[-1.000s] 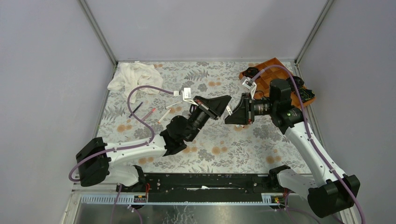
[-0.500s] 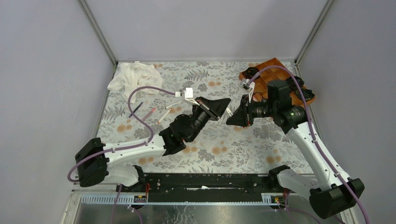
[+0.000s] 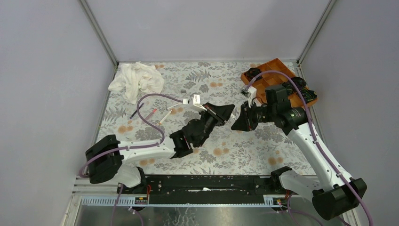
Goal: Insert the pens into the pen caps
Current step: Press the pen cap onto the pen.
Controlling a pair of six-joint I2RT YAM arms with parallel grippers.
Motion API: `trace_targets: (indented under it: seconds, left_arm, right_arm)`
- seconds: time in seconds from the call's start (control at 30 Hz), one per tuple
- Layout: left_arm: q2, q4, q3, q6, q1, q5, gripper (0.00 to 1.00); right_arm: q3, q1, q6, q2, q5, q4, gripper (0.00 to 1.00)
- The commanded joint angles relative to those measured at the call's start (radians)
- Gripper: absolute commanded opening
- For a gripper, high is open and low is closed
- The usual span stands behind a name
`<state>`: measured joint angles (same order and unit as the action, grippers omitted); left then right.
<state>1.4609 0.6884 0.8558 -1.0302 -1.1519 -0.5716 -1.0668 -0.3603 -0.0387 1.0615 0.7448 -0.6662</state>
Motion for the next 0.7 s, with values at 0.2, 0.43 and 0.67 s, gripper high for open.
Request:
trace_targets:
  seconds: [0.2, 0.43, 0.67]
  left_arm:
    - [-0.139, -0.051, -0.147, 0.069, -0.206, 0.256, 0.00]
    - [-0.122, -0.070, -0.104, 0.055, -0.204, 0.227, 0.02]
    - [-0.130, -0.155, -0.067, 0.032, -0.203, 0.175, 0.20]
  right_arm:
    - [0.098, 0.041, 0.263, 0.003, 0.287, 0.751, 0.00]
    - [0.112, 0.041, 0.251, 0.019, 0.255, 0.754, 0.00]
    - [0.131, 0.037, 0.199, 0.011, 0.233, 0.717, 0.00]
